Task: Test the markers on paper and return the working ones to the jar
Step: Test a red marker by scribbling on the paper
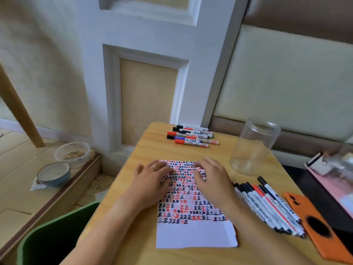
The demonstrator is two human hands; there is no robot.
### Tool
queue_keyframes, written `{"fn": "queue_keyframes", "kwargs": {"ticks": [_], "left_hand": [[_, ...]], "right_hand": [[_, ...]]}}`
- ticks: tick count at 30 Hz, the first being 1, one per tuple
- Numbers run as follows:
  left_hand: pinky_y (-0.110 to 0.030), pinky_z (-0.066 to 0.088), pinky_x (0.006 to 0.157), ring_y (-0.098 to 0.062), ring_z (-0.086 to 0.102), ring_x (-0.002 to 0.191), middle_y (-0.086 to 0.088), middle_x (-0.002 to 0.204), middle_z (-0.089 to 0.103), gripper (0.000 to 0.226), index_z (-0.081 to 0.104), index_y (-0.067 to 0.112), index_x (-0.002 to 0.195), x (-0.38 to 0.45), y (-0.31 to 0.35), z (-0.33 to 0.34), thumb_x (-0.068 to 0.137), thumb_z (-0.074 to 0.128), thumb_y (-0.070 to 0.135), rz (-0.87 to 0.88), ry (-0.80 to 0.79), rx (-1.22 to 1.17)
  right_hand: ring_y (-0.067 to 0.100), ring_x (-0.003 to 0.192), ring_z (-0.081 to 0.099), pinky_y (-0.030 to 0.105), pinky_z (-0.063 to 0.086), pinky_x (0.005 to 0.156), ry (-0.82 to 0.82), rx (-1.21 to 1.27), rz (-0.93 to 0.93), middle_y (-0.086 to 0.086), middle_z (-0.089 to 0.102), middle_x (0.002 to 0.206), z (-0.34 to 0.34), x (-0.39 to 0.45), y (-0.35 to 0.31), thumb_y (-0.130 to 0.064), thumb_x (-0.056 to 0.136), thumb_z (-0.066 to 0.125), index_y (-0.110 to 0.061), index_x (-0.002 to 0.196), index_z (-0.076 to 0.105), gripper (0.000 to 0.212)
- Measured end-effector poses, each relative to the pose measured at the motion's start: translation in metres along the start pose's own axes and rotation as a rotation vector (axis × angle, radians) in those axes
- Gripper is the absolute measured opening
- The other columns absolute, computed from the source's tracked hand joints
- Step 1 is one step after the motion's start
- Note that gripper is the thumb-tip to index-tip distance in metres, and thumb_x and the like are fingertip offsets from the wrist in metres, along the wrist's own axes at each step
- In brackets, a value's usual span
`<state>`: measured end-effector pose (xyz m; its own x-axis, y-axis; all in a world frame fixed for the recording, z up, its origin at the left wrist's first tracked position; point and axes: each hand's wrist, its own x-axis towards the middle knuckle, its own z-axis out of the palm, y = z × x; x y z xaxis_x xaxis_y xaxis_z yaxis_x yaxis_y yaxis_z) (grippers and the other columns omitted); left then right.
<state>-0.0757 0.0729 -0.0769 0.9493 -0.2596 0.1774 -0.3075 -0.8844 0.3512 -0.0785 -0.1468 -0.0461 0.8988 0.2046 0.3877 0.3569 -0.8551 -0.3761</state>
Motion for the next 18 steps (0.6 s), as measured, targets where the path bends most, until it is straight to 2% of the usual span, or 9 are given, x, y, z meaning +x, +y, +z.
{"fn": "queue_keyframes", "kwargs": {"ticks": [3, 5, 8, 10, 14, 18], "left_hand": [[-0.052, 0.004, 0.124, -0.009, 0.012, 0.155, 0.014, 0.164, 0.028, 0.044, 0.038, 0.046, 0.149, -0.002, 0.000, 0.001, 0.105, 0.036, 0.048, -0.009, 0.002, -0.006], [-0.050, 0.003, 0.124, -0.008, 0.012, 0.155, 0.015, 0.164, 0.028, 0.043, 0.038, 0.047, 0.149, -0.004, 0.001, 0.002, 0.105, 0.035, 0.049, -0.007, 0.025, -0.019], [-0.048, 0.001, 0.125, -0.005, 0.011, 0.154, 0.017, 0.163, 0.028, 0.043, 0.039, 0.048, 0.148, -0.005, 0.001, 0.003, 0.105, 0.035, 0.049, -0.013, 0.045, -0.035], [-0.047, -0.001, 0.124, -0.005, 0.010, 0.154, 0.018, 0.163, 0.028, 0.043, 0.038, 0.048, 0.148, -0.005, 0.001, 0.003, 0.105, 0.035, 0.049, -0.015, 0.045, -0.034], [-0.046, -0.003, 0.125, -0.004, 0.008, 0.154, 0.019, 0.163, 0.026, 0.044, 0.035, 0.048, 0.150, -0.006, 0.002, 0.001, 0.105, 0.033, 0.050, -0.013, 0.041, -0.027], [-0.046, -0.004, 0.125, -0.004, 0.006, 0.154, 0.018, 0.164, 0.025, 0.045, 0.035, 0.047, 0.150, -0.007, 0.002, 0.000, 0.106, 0.033, 0.049, -0.009, 0.041, -0.027]], "right_hand": [[0.014, 0.110, 0.058, 0.028, 0.049, 0.088, 0.018, -0.050, 0.043, -0.005, 0.064, 0.115, 0.001, 0.046, 0.009, -0.017, 0.100, 0.054, -0.018, 0.116, 0.068, 0.021], [0.016, 0.115, 0.058, 0.028, 0.048, 0.090, 0.002, -0.109, 0.073, -0.002, 0.063, 0.122, 0.007, 0.076, 0.013, -0.015, 0.100, 0.052, -0.016, 0.122, 0.066, 0.026], [0.020, 0.134, 0.049, 0.035, 0.043, 0.108, -0.074, -0.207, 0.099, 0.001, 0.055, 0.144, 0.021, 0.111, 0.017, -0.013, 0.100, 0.049, -0.012, 0.143, 0.054, 0.043], [0.021, 0.137, 0.046, 0.038, 0.041, 0.114, -0.116, -0.248, 0.109, 0.003, 0.052, 0.149, 0.032, 0.125, 0.019, -0.011, 0.100, 0.050, -0.012, 0.148, 0.049, 0.047], [0.021, 0.131, 0.052, 0.038, 0.047, 0.109, -0.087, -0.283, 0.167, 0.003, 0.056, 0.143, 0.051, 0.139, 0.025, -0.012, 0.100, 0.055, -0.014, 0.146, 0.051, 0.046], [0.021, 0.123, 0.054, 0.036, 0.046, 0.104, -0.025, -0.330, 0.145, 0.002, 0.062, 0.130, 0.057, 0.140, 0.031, -0.021, 0.100, 0.061, -0.016, 0.134, 0.061, 0.034]]}}
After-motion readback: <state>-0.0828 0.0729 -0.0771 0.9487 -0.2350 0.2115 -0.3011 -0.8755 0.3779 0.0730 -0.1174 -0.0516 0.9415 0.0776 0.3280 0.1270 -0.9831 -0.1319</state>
